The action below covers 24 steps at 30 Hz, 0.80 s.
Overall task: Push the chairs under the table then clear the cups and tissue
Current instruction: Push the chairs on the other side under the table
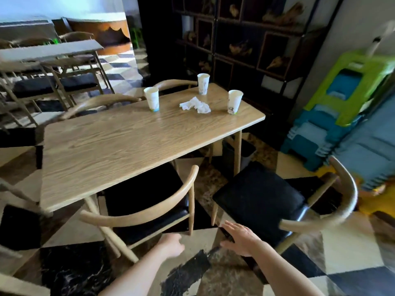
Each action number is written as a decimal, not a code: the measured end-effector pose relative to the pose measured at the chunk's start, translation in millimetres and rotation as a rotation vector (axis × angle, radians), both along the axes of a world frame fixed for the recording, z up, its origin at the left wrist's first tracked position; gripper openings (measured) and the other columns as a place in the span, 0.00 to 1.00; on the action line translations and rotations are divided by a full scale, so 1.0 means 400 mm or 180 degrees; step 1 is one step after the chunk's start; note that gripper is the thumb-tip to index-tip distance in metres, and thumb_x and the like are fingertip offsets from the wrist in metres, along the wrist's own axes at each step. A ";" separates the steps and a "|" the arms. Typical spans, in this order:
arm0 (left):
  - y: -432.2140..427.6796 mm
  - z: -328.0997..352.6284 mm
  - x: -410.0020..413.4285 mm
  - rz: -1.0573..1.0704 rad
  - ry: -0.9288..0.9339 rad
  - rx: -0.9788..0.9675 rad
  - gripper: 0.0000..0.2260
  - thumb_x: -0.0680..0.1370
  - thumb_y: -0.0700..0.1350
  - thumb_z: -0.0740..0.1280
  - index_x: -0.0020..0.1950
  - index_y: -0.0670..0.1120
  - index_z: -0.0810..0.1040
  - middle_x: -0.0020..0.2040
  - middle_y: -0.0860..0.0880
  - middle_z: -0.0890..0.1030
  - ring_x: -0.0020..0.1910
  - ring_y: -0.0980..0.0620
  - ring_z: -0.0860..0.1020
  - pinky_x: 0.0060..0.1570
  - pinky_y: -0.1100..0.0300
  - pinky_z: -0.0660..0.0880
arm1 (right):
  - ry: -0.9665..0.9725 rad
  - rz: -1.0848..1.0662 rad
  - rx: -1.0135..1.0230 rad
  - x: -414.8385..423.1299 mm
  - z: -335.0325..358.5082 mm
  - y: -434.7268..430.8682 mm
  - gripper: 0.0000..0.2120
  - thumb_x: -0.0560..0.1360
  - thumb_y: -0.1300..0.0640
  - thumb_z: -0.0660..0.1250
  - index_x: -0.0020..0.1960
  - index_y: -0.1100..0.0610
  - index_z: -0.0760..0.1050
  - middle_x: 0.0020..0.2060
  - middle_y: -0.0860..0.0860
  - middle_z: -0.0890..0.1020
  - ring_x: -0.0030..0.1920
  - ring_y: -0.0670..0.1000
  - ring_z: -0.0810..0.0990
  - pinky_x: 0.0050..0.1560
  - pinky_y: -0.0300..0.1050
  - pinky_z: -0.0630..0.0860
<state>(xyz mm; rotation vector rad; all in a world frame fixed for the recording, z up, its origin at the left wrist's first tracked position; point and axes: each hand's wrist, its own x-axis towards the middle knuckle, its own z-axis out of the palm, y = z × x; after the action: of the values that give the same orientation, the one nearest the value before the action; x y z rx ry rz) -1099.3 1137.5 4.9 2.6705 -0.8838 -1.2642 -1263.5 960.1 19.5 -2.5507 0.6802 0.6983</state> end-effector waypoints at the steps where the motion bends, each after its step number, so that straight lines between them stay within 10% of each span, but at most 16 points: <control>1: -0.022 0.012 -0.015 -0.0142 0.0016 0.0023 0.24 0.80 0.51 0.60 0.75 0.47 0.64 0.75 0.47 0.65 0.73 0.47 0.66 0.71 0.54 0.65 | 0.0015 -0.0070 0.0035 -0.028 0.012 -0.014 0.38 0.73 0.31 0.52 0.77 0.50 0.51 0.77 0.49 0.55 0.77 0.52 0.53 0.75 0.49 0.53; 7: -0.224 0.065 -0.147 -0.0718 0.0193 0.0076 0.19 0.81 0.50 0.58 0.70 0.44 0.72 0.72 0.45 0.71 0.71 0.46 0.69 0.67 0.58 0.65 | 0.0043 -0.0595 0.0166 -0.214 0.045 -0.153 0.28 0.78 0.43 0.59 0.75 0.49 0.57 0.72 0.54 0.67 0.71 0.56 0.66 0.69 0.51 0.66; 16: -0.572 0.071 -0.467 -0.0896 0.0278 -0.0174 0.25 0.81 0.52 0.58 0.76 0.46 0.61 0.73 0.44 0.68 0.70 0.45 0.70 0.67 0.53 0.69 | -0.0282 -0.0703 -0.0458 -0.512 0.044 -0.460 0.27 0.78 0.46 0.59 0.75 0.52 0.59 0.76 0.50 0.61 0.77 0.52 0.52 0.76 0.51 0.51; 24: -0.777 0.055 -0.634 -0.1313 -0.0074 -0.0448 0.27 0.79 0.56 0.60 0.76 0.50 0.59 0.72 0.46 0.67 0.71 0.44 0.66 0.69 0.46 0.65 | -0.0459 -0.0725 -0.0487 -0.635 0.027 -0.668 0.25 0.78 0.50 0.61 0.73 0.52 0.63 0.72 0.49 0.67 0.73 0.53 0.59 0.74 0.51 0.59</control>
<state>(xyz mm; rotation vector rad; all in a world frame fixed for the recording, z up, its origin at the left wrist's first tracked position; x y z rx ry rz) -1352.8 826.8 27.1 2.4770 -1.5244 -1.1799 -1517.6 692.7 30.5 -2.5726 0.9875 0.3958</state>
